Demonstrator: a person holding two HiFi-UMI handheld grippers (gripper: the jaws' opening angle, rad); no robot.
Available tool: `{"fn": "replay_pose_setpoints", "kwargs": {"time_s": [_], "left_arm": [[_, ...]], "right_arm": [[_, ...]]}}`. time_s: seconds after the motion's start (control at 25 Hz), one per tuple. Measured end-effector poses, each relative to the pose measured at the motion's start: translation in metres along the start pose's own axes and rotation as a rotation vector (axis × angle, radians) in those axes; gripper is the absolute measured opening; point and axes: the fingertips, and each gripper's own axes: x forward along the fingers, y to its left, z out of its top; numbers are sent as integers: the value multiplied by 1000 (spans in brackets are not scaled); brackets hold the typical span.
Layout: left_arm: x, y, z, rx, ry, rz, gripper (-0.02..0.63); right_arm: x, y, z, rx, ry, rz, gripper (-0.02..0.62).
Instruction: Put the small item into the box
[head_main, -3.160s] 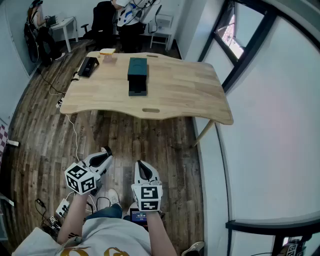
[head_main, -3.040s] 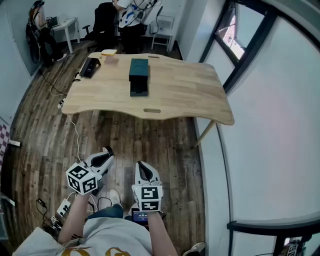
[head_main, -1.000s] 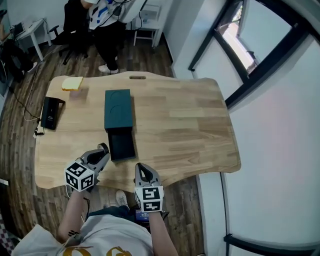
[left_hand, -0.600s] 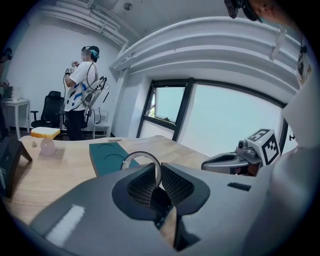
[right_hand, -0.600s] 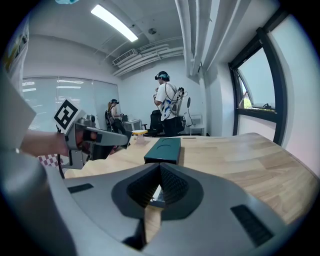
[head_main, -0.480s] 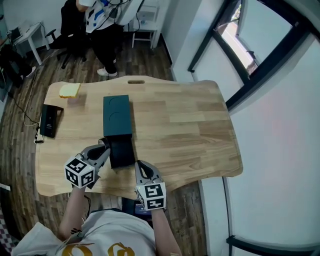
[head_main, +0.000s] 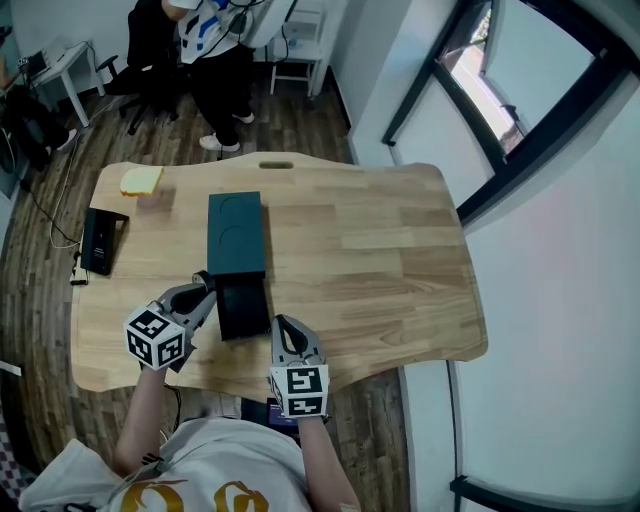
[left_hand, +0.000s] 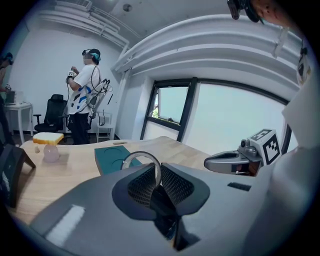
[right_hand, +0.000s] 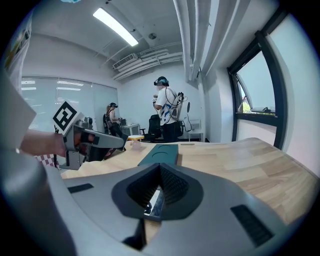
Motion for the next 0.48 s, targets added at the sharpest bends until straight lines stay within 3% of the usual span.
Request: {"fn": "replay_pose_setpoints", "kwargs": {"time_s": [0.48], "left_arm": [[15, 4, -28, -38, 76, -25, 38]], "right_arm": [[18, -5, -11, 18, 46, 14, 5]]}}
